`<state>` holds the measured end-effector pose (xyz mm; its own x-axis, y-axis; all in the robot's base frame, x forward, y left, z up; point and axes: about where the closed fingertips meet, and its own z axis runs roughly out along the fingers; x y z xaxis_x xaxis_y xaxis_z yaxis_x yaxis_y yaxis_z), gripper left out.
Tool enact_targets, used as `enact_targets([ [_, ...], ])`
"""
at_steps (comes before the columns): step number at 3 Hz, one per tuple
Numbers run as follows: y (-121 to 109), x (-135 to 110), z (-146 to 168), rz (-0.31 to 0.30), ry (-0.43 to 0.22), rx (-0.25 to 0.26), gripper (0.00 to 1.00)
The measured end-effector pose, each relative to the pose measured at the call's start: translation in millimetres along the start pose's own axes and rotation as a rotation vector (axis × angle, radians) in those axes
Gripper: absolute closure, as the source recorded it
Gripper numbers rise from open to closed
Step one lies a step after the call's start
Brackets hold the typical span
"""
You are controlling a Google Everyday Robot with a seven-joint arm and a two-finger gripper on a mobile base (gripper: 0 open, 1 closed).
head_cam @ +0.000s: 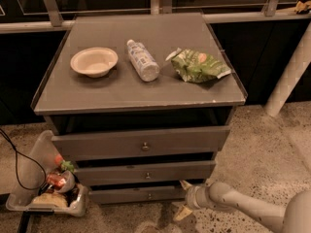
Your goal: Open bottom drawer
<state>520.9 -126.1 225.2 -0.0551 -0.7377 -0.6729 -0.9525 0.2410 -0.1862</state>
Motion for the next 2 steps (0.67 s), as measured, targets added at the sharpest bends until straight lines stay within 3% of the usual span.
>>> enact_targets([
  [1, 0, 0, 0, 0.000, 0.000, 0.000, 0.00],
  [2, -3, 18, 19, 0.012, 0.030, 0.012, 0.00],
])
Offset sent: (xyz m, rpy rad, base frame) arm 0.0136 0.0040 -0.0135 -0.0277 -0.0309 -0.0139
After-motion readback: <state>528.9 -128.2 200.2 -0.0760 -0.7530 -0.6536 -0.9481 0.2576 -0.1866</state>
